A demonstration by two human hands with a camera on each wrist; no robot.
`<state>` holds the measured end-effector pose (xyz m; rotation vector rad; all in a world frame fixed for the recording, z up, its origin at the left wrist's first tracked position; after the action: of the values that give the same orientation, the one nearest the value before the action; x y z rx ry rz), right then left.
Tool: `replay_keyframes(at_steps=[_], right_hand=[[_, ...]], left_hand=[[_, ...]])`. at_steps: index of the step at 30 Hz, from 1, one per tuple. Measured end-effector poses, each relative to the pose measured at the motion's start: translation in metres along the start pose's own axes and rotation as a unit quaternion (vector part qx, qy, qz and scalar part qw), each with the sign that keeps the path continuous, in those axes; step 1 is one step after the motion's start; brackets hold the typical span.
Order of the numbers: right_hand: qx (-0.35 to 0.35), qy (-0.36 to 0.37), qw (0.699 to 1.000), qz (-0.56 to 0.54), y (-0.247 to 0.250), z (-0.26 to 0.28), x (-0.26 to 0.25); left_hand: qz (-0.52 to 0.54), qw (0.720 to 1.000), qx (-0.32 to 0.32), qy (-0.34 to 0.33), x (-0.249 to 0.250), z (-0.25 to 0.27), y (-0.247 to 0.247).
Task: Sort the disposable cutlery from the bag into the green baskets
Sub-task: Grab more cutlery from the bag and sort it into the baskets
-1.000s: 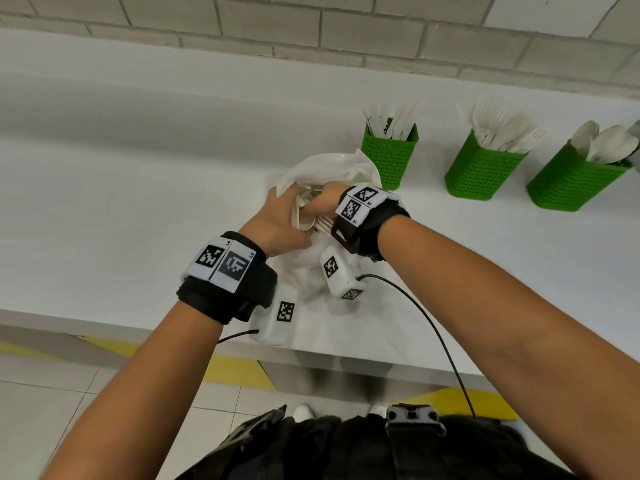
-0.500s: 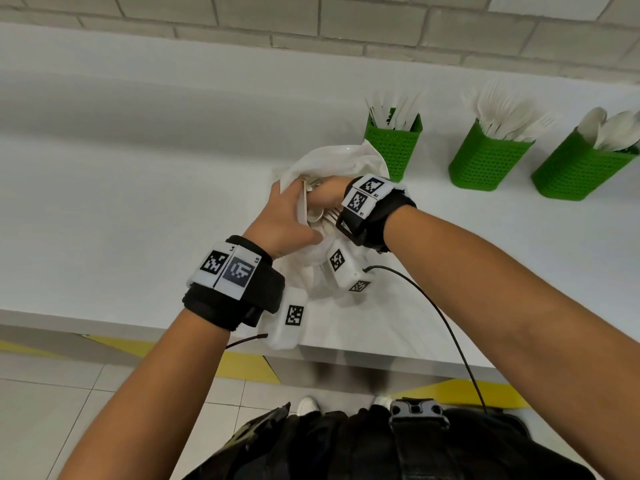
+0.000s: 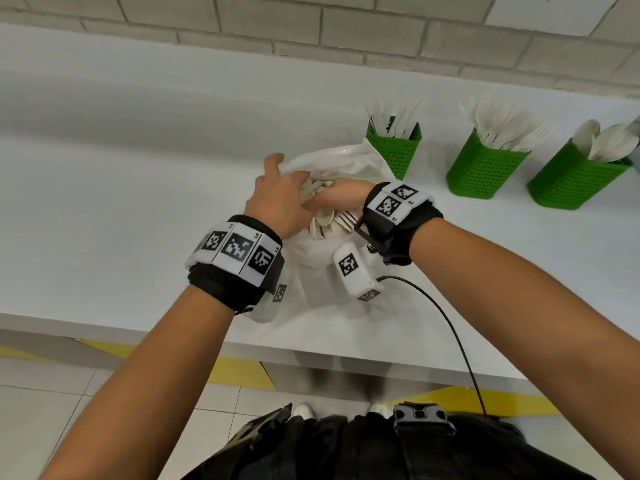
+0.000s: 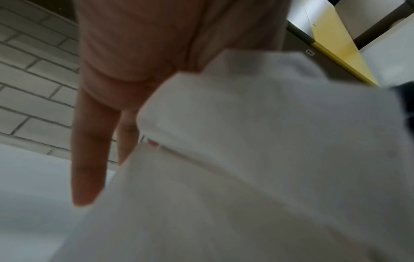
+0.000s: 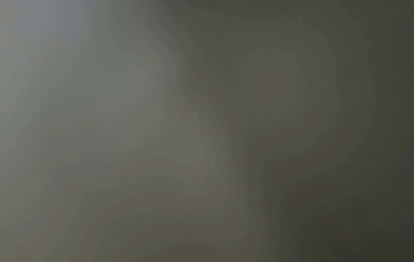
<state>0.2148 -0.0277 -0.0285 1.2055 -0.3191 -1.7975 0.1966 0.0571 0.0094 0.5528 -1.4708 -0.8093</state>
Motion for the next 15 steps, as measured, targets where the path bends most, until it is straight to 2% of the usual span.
replay_keyframes(at_steps=[2, 6, 9, 12, 15], right_hand=[[-0.012, -0.034, 0.995, -0.089, -0.001, -0.004, 0.013], [0.019, -0.08, 0.986, -0.147, 0.004, -0.02, 0.04], [0.033, -0.104, 0.979, -0.173, 0.004, -0.021, 0.052], [0.065, -0.108, 0.981, -0.151, 0.012, -0.015, 0.051], [0.063, -0.091, 0.976, -0.189, 0.013, -0.014, 0.046]], left_hand=[[0.018, 0.999, -0.027, -0.006, 0.0, 0.004, -0.005], [0.069, 0.995, -0.068, -0.028, 0.008, 0.027, -0.023], [0.018, 0.997, -0.074, -0.019, 0.005, 0.04, -0.031], [-0.048, 0.994, -0.102, -0.012, 0.0, 0.048, -0.04], [-0.045, 0.993, -0.112, 0.012, -0.004, 0.048, -0.04]])
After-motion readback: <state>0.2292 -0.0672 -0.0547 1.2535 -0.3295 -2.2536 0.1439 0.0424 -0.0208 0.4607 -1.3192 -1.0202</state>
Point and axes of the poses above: each hand's wrist, its own z-axis away from the middle knuckle, its own y-axis out of the back of the hand, x = y × z, the point moved 9 cm from there along -z, towards the middle knuckle, and after that the axes turned 9 degrees about z, right-handed, at the moved point
